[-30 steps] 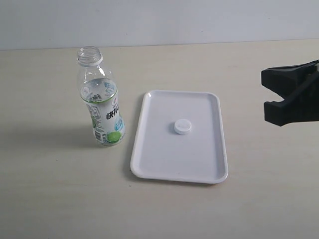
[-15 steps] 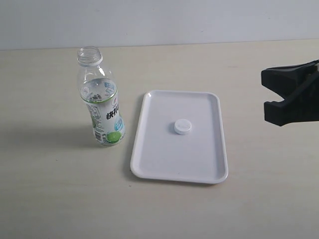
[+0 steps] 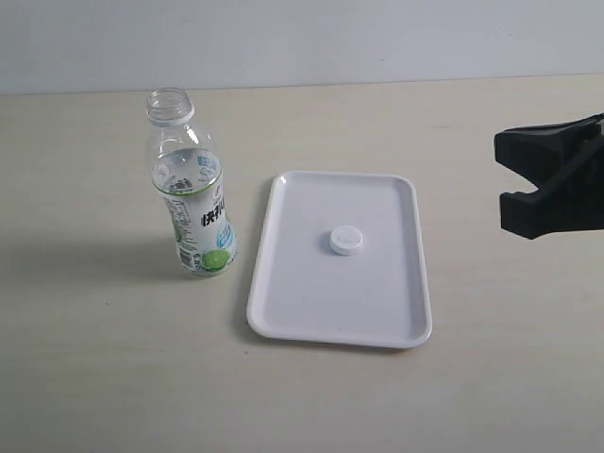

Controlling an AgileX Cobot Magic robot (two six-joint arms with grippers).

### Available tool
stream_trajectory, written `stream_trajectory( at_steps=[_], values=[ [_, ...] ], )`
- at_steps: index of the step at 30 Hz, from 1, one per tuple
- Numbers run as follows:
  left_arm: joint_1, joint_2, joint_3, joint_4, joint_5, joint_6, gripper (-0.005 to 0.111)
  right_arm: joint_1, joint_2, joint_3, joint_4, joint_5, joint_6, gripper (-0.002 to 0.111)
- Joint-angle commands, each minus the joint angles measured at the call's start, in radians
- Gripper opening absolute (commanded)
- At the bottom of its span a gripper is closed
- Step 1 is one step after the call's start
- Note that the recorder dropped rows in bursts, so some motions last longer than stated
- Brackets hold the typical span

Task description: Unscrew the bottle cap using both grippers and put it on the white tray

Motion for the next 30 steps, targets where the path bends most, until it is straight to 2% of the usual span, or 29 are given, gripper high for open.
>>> stream_trajectory(
  at_steps=[1, 21, 25, 28, 30],
  values=[
    [0.002, -0.006, 0.004, -0.013, 0.001, 0.0, 0.0, -0.003, -0.005, 0.003, -0.001, -0.003, 0.001, 0.0],
    [0.002, -0.006, 0.004, -0.013, 0.001, 0.003, 0.0, -0.003, -0.005, 0.011, -0.012, -0.003, -0.015, 0.0],
    [0.002, -0.006, 0.004, -0.013, 0.001, 0.003, 0.0, -0.081, -0.075, 0.059, -0.008, -0.037, -0.044, 0.0],
    [0.002, -0.006, 0.004, -0.013, 0.001, 0.003, 0.0, -0.235, -0.248, 0.132, -0.008, -0.09, -0.028, 0.0],
    [0.002, -0.006, 0.004, -0.013, 0.001, 0.003, 0.0, -0.288, -0.347, 0.161, -0.003, -0.106, -0.023, 0.0]
  ],
)
